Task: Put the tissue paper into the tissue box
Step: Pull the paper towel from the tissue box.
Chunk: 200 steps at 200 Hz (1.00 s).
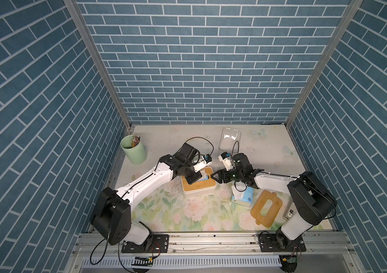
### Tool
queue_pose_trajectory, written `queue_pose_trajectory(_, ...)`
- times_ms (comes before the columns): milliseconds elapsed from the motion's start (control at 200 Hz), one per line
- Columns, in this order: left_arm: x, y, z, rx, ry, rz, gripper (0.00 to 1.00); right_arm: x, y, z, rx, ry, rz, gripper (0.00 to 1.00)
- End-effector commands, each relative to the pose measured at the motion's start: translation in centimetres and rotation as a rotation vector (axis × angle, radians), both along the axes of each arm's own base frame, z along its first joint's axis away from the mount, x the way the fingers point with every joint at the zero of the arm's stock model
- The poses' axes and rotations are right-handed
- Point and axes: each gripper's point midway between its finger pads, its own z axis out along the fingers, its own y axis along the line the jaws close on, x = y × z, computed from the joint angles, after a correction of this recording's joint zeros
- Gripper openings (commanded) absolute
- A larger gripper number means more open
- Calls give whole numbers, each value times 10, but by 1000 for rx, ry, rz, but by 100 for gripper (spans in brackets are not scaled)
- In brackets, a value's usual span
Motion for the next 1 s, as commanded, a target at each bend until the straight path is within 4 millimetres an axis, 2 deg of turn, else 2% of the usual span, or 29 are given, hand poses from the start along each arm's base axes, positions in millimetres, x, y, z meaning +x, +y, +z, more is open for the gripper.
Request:
queue_pose_trajectory(0,0,5,9,-23,-31,26,0,0,-5,-13,-38,29,-27,70)
queue_pose_trajectory(55,-1,8,5,-10,-27,34,0,-1,-5,-12,-38,25,-26,71)
queue_pose_trajectory(80,-1,9,2,-1,-23,37,3,-1,-5,-11,-38,23,-25,71)
queue_pose_trajectory(205,-2,7,-7,8,14,42,31,-1,-5,0,-24,0,-17,72)
queue_pose_trajectory(285,3,0,-1,-19,19,49,45,-2,-6,7,-20,-18,-13,74)
queue_pose_trajectory(405,23,-15,19,-113,-19,113,58,-3,-9,18,-11,-49,-15,75)
queue_pose_trajectory(485,36,-22,20,-155,-26,172,66,-3,-12,21,-8,-57,-19,75)
queue_pose_trajectory(655,55,-20,-6,-95,11,277,68,-7,-16,17,-17,-52,-20,76)
queue_pose_trajectory(765,51,-27,-13,-121,55,264,66,-7,-18,14,-26,-51,-23,76)
queue_pose_trajectory(865,37,-43,-1,-219,105,201,65,-6,-19,14,-26,-53,-25,76)
queue_pose_trajectory(930,29,-50,17,-308,101,164,66,-5,-19,15,-30,-59,-21,76)
queue_pose_trajectory(995,27,-46,39,-391,63,180,68,-6,-20,16,-40,-64,-11,77)
